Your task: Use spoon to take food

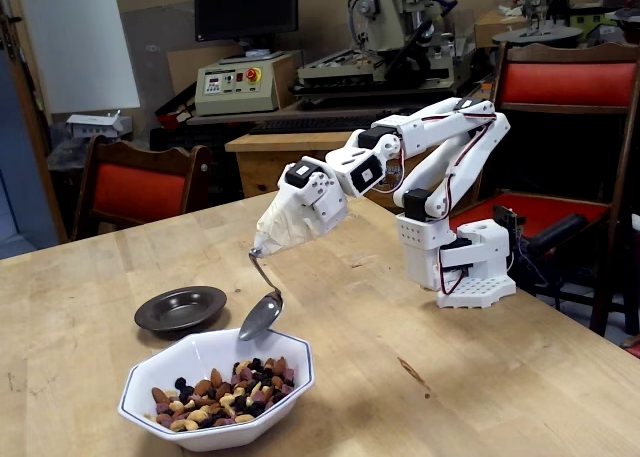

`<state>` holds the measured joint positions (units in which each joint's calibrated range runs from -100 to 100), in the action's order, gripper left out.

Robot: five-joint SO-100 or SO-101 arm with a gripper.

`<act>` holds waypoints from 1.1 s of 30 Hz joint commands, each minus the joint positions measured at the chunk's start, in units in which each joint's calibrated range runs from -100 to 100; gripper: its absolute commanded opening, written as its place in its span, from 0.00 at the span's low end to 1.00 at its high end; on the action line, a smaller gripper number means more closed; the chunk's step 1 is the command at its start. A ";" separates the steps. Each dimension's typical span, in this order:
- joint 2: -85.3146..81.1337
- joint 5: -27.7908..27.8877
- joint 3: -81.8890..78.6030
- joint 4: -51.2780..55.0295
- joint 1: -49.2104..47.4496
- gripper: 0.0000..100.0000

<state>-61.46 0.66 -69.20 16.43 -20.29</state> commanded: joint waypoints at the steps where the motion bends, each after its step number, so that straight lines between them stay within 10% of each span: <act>1: -0.37 0.10 4.95 -0.78 -0.52 0.04; 19: -0.03 9.23 5.04 -0.86 -3.48 0.04; 33: 0.74 4.15 5.04 -0.86 -7.71 0.04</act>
<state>-61.46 5.89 -69.20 16.43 -27.69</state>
